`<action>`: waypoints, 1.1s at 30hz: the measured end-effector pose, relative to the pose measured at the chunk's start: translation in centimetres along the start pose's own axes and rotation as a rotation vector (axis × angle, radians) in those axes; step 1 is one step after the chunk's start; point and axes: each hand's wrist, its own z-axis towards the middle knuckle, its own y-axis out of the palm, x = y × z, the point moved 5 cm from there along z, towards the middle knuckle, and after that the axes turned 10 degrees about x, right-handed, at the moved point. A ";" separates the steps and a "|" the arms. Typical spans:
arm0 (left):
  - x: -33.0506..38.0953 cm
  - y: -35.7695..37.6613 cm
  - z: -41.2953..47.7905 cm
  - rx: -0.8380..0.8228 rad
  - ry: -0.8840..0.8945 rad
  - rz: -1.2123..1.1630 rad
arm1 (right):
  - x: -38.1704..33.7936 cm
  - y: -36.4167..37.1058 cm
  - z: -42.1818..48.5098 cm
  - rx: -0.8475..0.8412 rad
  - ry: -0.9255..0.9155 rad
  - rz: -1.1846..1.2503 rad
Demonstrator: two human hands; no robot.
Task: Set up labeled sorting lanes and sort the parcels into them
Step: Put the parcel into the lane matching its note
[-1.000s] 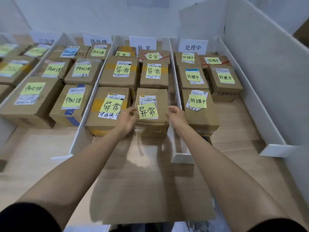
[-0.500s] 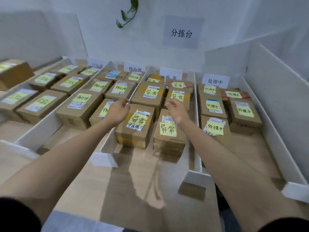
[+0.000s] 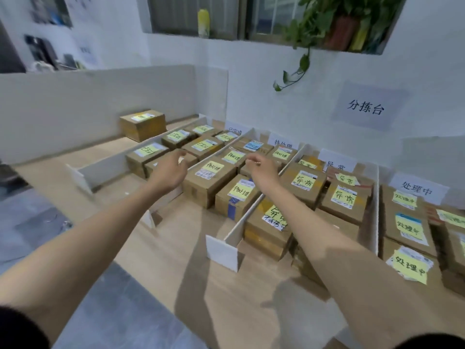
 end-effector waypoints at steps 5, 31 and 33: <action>-5.7 -6.4 1.0 0.109 -0.077 0.081 | -5.4 6.0 0.4 -0.096 -0.084 0.012; -31.1 -29.7 2.8 0.321 -0.280 0.275 | -25.5 36.2 -1.3 -0.332 -0.316 0.148; -32.8 -30.9 2.8 0.323 -0.287 0.298 | -26.5 38.3 -1.3 -0.336 -0.304 0.176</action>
